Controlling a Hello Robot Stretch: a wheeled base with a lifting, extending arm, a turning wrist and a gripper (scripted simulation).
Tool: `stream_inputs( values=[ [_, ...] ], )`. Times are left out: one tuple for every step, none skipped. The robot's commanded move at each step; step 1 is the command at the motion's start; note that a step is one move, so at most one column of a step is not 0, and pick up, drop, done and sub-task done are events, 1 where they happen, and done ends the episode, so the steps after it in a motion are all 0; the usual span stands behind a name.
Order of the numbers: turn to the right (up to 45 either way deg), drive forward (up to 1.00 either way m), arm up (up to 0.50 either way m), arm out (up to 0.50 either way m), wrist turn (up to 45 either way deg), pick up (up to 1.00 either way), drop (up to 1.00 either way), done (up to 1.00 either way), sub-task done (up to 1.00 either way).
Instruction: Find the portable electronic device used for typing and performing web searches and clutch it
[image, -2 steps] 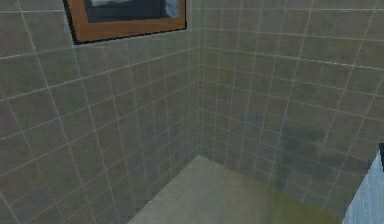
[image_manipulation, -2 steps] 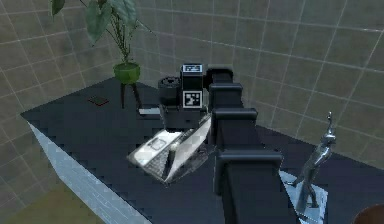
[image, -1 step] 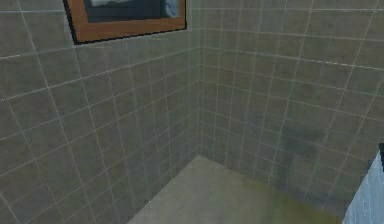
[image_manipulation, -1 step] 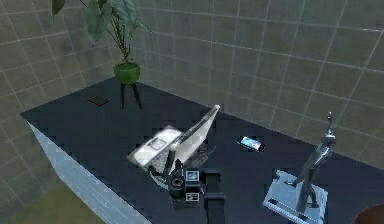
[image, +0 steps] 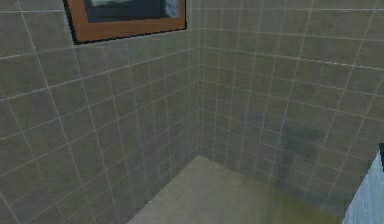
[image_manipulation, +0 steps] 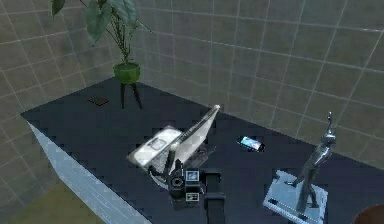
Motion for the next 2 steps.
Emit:
stream_inputs(
  values=[
    [0.0,0.0,0.1,0.0,0.0,0.0,0.0,0.0,0.0],
    [0.0,0.0,0.0,0.0,0.0,0.0,0.0,1.0,0.0]
  ],
)
